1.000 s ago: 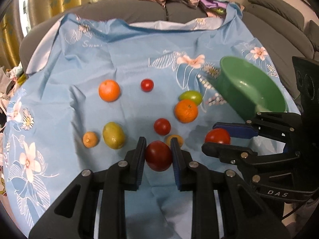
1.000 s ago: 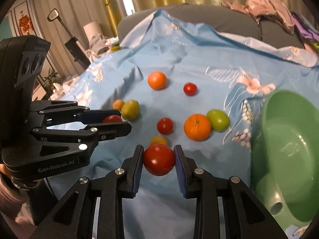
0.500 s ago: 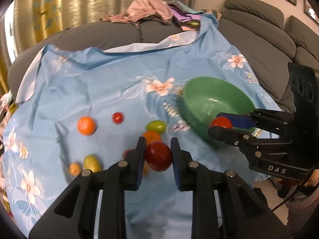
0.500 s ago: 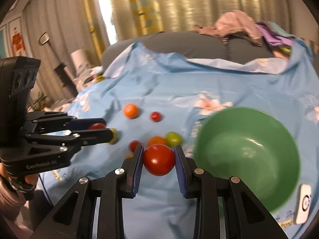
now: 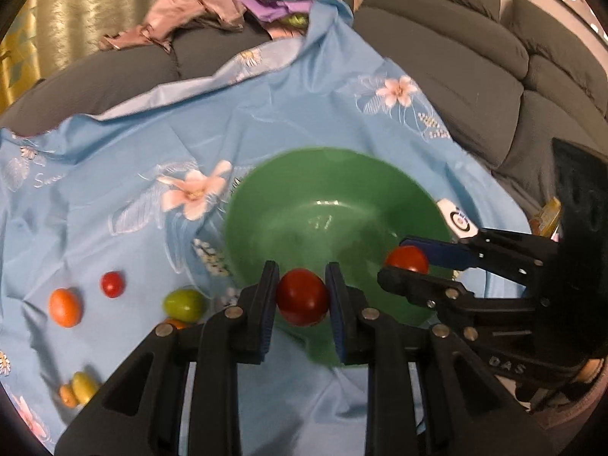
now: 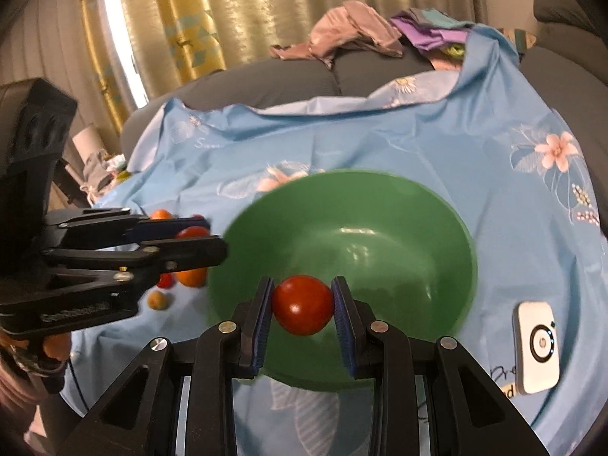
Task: Organize fruits
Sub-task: 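Carry the right tool's tomato into the green bowl and open while the left tool drops its tomato there, then withdraw both open tools from the green bowl back over the fruits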
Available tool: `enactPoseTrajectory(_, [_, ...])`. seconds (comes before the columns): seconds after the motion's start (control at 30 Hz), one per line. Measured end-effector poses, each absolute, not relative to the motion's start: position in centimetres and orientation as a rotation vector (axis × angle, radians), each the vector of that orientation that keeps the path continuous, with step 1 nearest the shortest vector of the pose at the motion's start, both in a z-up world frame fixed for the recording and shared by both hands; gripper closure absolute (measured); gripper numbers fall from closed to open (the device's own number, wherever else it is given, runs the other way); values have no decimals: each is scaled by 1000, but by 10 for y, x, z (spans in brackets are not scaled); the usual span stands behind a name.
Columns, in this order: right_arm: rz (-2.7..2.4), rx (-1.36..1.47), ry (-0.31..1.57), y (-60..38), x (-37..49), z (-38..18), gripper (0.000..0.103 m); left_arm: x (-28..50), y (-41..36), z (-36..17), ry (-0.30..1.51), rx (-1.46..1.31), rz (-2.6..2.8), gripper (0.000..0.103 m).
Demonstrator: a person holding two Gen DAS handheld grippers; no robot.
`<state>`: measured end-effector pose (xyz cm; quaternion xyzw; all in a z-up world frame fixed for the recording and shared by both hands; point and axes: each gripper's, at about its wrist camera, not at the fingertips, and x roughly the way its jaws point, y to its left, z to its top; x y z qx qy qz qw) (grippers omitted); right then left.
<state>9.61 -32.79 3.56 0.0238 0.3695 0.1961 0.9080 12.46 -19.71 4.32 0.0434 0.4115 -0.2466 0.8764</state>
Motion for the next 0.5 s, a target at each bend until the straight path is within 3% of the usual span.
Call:
enactPoseTrajectory(0.07, [388, 57, 779, -332, 97, 32, 70, 128, -202, 36, 882, 98, -514, 76])
enactPoseTrajectory(0.2, [368, 87, 790, -341, 98, 31, 70, 129, -198, 35, 892, 90, -490, 42])
enactPoseTrajectory(0.3, [353, 114, 780, -348, 95, 34, 67, 125, -185, 40, 888, 64, -461, 35])
enactPoseTrajectory(0.43, [332, 159, 757, -358, 90, 41, 67, 108, -155, 44, 875, 37, -388, 17])
enactPoseTrajectory(0.5, [324, 180, 753, -363, 87, 43, 67, 95, -133, 39, 890, 22, -328, 16])
